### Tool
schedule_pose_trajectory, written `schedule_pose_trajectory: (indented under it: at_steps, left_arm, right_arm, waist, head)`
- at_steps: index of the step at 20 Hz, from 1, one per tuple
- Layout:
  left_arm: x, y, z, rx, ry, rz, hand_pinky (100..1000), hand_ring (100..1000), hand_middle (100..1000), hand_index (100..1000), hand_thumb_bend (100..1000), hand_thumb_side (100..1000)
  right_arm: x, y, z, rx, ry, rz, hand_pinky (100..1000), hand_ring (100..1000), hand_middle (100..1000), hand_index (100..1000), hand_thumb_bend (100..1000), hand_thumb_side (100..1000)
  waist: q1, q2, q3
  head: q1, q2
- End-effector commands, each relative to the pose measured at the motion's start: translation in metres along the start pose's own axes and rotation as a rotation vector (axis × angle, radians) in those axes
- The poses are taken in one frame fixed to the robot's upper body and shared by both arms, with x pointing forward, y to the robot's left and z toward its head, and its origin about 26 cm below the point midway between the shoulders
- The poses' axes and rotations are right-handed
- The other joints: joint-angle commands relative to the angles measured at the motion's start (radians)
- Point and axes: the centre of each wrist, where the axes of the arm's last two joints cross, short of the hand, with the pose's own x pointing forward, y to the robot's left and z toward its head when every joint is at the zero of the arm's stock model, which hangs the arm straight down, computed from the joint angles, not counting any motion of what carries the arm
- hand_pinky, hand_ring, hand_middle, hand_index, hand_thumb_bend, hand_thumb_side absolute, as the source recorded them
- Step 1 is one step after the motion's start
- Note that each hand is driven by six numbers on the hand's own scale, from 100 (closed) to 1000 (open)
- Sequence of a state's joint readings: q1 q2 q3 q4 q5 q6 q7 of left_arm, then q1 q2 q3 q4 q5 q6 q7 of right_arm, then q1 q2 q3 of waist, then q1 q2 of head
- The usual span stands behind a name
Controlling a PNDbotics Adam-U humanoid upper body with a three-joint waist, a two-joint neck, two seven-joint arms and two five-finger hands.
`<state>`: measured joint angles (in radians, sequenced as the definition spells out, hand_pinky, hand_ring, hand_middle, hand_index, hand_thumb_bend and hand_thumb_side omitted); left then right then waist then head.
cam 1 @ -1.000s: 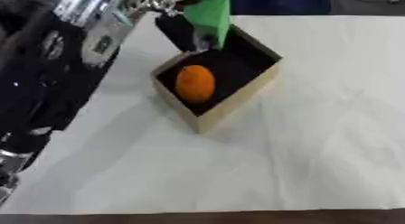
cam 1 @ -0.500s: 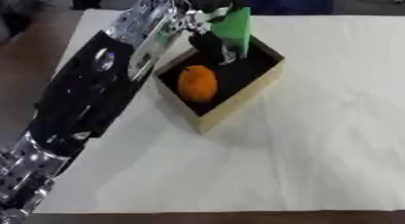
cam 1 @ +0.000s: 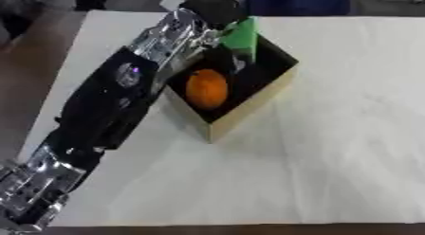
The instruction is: Pick up objects on the table and place them in the box.
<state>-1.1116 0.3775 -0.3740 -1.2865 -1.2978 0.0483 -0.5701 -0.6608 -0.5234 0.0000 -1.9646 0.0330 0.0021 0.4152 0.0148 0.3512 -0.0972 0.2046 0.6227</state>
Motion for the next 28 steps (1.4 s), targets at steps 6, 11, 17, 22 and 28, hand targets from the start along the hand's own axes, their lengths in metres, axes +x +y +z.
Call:
schedule_pose_trajectory:
  at_steps: [6,11,17,22,28]
  left_arm:
    - [-0.008,0.01,0.005,0.092,0.046,-0.044,838,879,791,939,747,773]
    - [-0.013,0.019,0.012,0.144,0.061,-0.006,828,867,779,928,616,748]
    - [-0.022,0.056,0.055,0.427,0.1,0.153,805,810,745,892,392,769]
    - [-0.026,0.07,0.115,0.745,0.138,0.408,795,771,723,886,320,821]
    - [-0.034,0.051,0.145,0.949,0.166,0.685,765,736,710,875,283,850]
  right_arm:
    - [0.006,-0.008,0.0,-0.014,-0.016,0.024,907,932,676,892,100,685]
    - [0.005,-0.008,0.0,-0.017,-0.012,0.022,907,933,676,891,100,682]
    - [0.004,-0.009,0.003,-0.034,-0.002,0.021,907,933,676,892,100,674]
    - [0.005,-0.011,0.005,-0.056,0.003,0.02,908,934,676,893,100,665]
    - [0.006,-0.012,0.007,-0.083,-0.004,0.005,908,936,674,894,100,642]
  waist:
    - [-0.003,-0.023,0.0]
    - [-0.005,-0.027,0.002]
    - [-0.007,-0.029,0.014]
    - [-0.009,-0.029,0.029]
    - [-0.016,-0.03,0.04]
  head:
    - [0.003,-0.006]
    - [0.002,-0.004]
    - [-0.005,-0.001]
    - [-0.017,-0.003]
    - [-0.029,-0.007]
